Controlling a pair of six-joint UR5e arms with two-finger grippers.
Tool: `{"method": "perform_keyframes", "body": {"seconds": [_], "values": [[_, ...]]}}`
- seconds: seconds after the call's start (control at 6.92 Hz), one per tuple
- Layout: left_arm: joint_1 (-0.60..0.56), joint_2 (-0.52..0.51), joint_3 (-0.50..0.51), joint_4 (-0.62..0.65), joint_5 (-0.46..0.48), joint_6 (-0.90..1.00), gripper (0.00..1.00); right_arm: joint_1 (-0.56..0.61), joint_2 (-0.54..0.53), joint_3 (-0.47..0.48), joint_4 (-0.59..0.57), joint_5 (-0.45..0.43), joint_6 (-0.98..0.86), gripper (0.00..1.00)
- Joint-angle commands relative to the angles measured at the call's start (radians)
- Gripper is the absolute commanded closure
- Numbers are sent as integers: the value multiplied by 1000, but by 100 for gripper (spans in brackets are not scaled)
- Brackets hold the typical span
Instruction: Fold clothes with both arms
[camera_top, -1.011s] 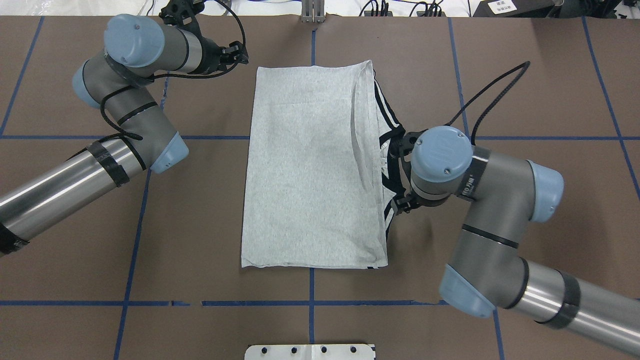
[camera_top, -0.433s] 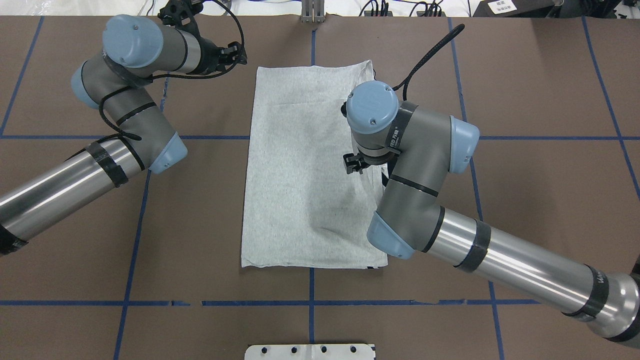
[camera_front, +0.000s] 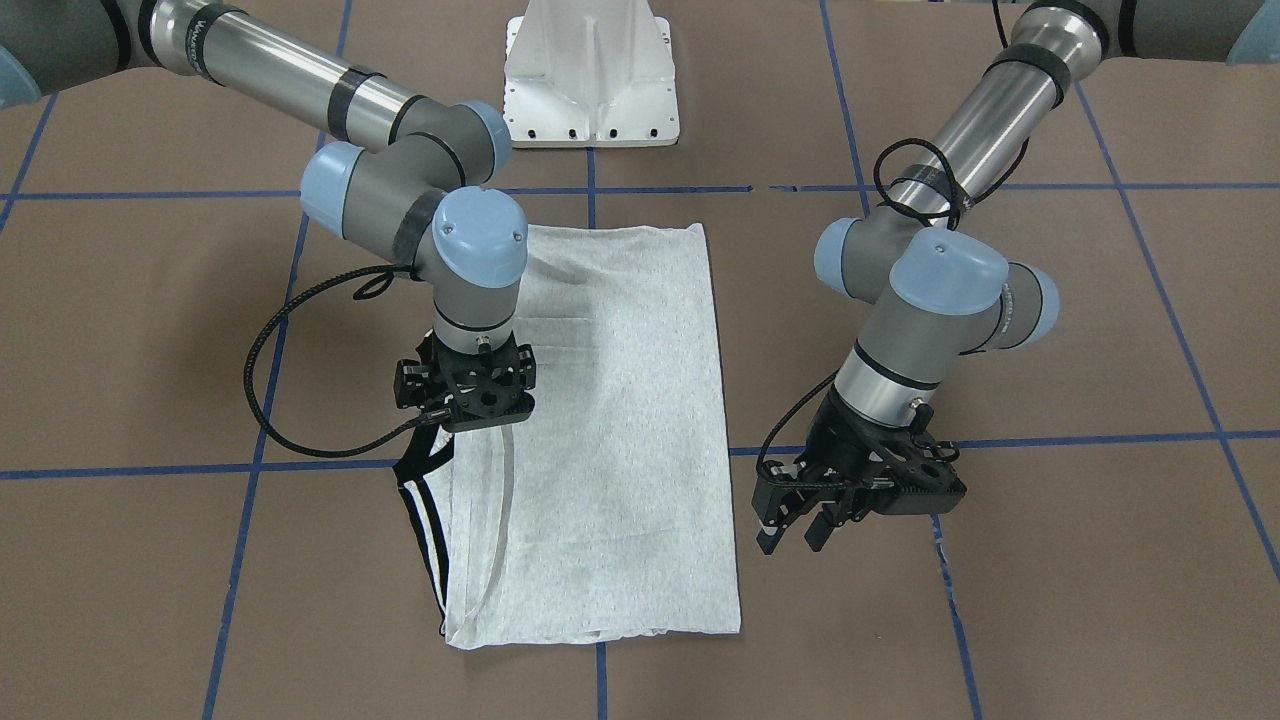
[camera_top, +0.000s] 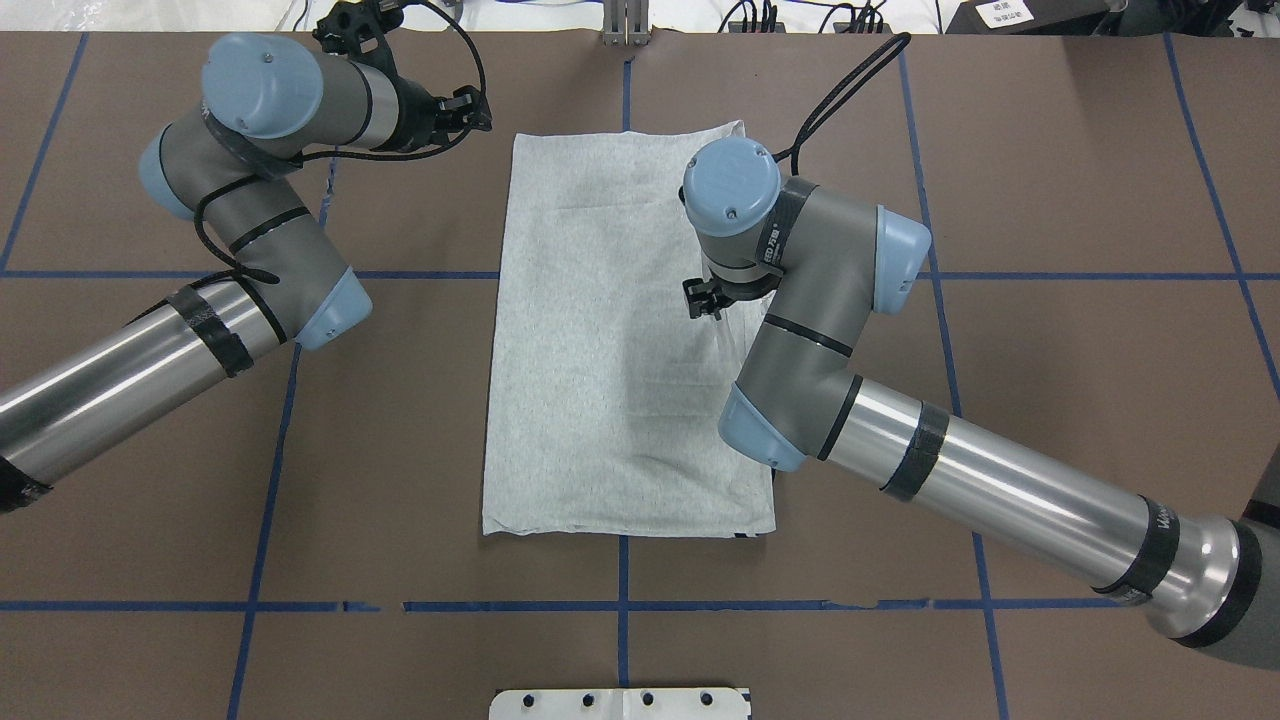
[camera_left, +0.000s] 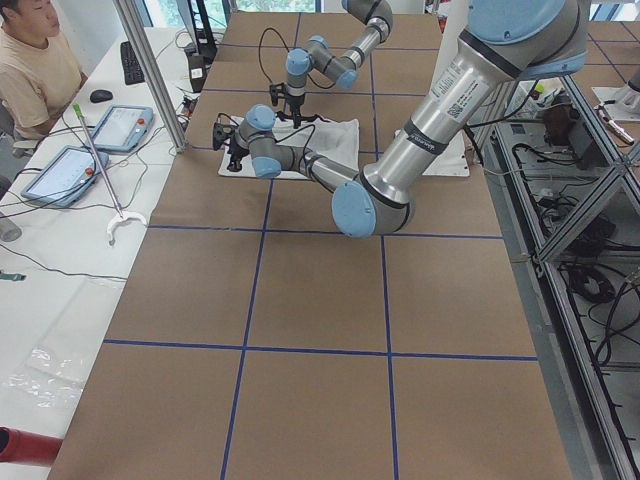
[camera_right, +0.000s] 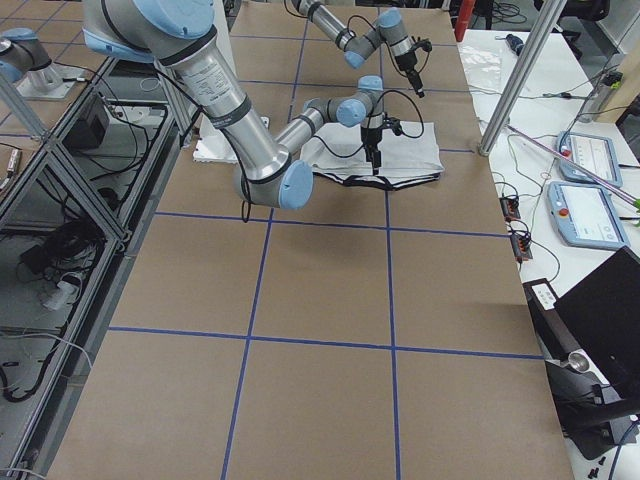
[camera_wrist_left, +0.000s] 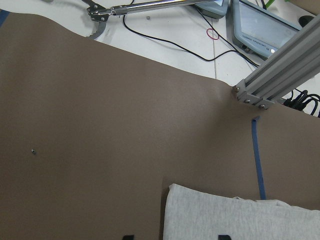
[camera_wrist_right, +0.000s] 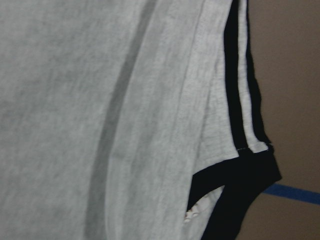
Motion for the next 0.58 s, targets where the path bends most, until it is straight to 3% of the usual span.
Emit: {"method": "perform_keyframes", "body": {"seconds": [0.0,0.14,0.29,0.43], "values": [[-1,-1,-10,0,0,-2,36,50,-129,60,1,12,-93,0],[0,-1,-16,0,0,-2,36,52,-192,159,-9,10,-114,0],[0,-1,-23,0,0,-2,36,38,-172,229,-116,7,-102,0],[0,5,-28,0,0,-2,36,23,-172,305,-135,4,-69,0]]}}
